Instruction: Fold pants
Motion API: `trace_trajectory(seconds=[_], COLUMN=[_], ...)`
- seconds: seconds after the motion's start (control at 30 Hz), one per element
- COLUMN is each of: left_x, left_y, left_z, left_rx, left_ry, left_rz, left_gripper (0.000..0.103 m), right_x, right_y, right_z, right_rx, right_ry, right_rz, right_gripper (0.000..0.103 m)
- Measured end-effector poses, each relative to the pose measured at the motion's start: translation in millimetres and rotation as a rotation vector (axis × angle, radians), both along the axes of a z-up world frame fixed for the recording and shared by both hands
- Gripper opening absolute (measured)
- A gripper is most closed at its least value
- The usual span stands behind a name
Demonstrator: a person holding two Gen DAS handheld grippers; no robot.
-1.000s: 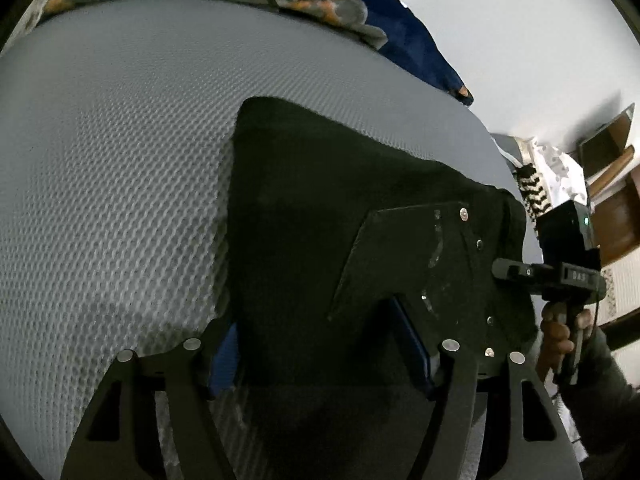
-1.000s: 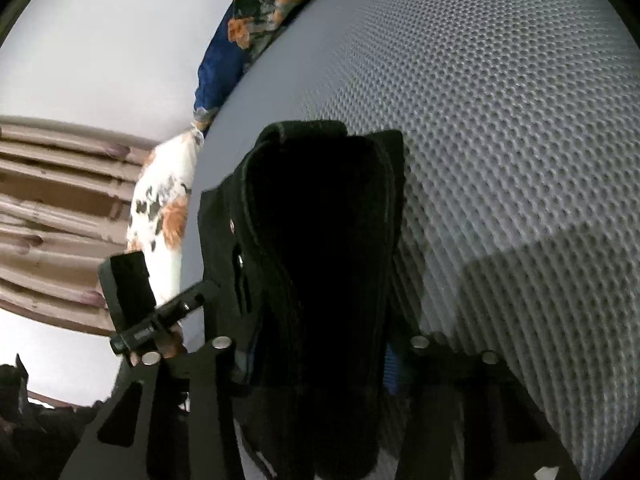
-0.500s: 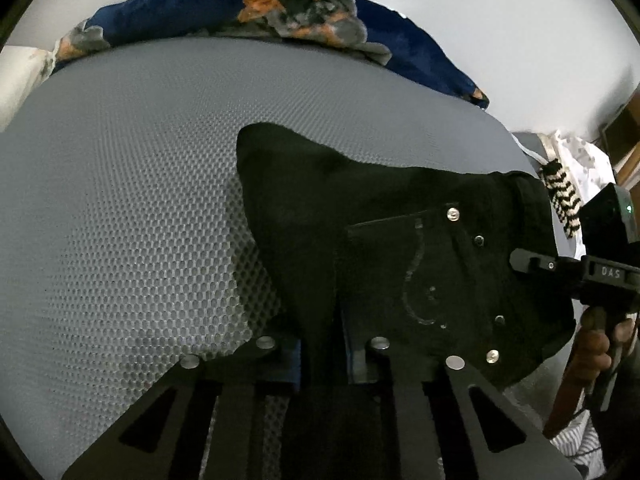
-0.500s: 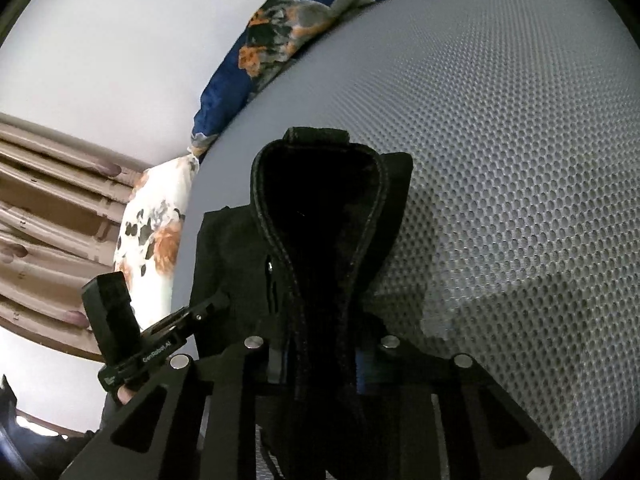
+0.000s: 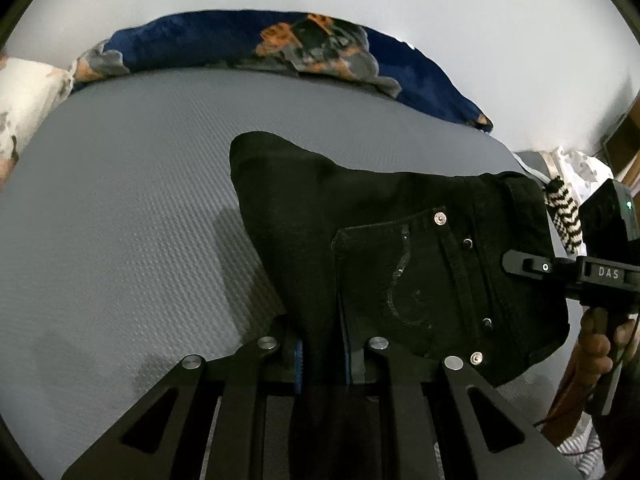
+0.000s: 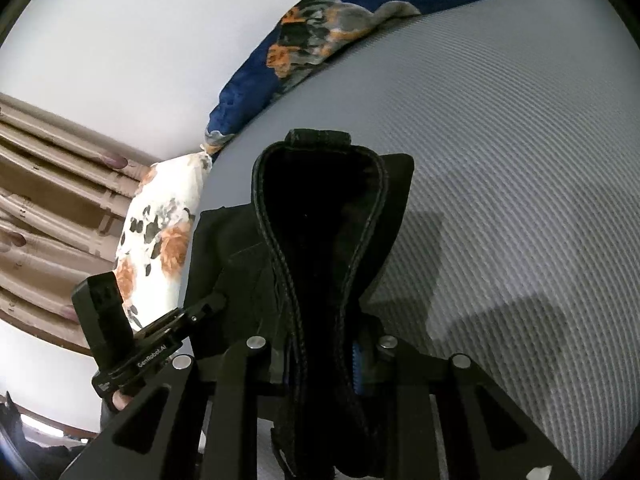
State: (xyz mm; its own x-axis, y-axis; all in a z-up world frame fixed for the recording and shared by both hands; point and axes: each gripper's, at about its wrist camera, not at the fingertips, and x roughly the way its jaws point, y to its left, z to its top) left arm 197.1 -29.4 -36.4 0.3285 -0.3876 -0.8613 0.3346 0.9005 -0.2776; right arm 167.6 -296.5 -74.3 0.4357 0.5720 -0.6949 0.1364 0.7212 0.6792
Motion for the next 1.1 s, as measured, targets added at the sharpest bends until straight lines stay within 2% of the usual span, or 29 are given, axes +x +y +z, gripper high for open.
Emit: trace_trajectory(seconds=[0.27, 0.8, 0.97, 1.03, 1.07, 1.1], left_x=[37.9, 122.6, 143.8, 150.6, 152.9, 154.3], left_y=[11.4, 19.3, 22.3, 24.9, 25.5, 24.9], left_z=[6.7, -2.8, -12.1, -18.4, -22.4, -31.6], left_rx=[0.023, 0.047, 0.06, 0.059, 0.063, 0.097], left_ry=[-0.032, -0.04, -0.035, -0.031, -0.03, -0.026], left_rz=[0.013, 0.048, 0.06, 0.064, 0.062, 0.058], left_gripper=[0.014, 0.014, 0.014, 0.014, 0.017, 0.019], right_x=[34.2, 114.0, 138.2, 143.4, 144.8, 145.1], right_y=[6.3, 8.9, 10.5, 13.4, 14.5, 16.9], right_z=[-2.0, -13.1, -18.5, -23.0, -27.0, -31.8], right_rx=[0.004, -0.01, -0.037, -0.086, -0.116, -0.181], right_ry=[-0.011, -0.002, -0.002, -0.004, 0.008, 0.024], right_rz=[0.013, 0.015, 0.015, 0.014, 0.003, -0.009], right_gripper=[0.021, 0.02, 0.02, 0.021, 0.024, 0.035])
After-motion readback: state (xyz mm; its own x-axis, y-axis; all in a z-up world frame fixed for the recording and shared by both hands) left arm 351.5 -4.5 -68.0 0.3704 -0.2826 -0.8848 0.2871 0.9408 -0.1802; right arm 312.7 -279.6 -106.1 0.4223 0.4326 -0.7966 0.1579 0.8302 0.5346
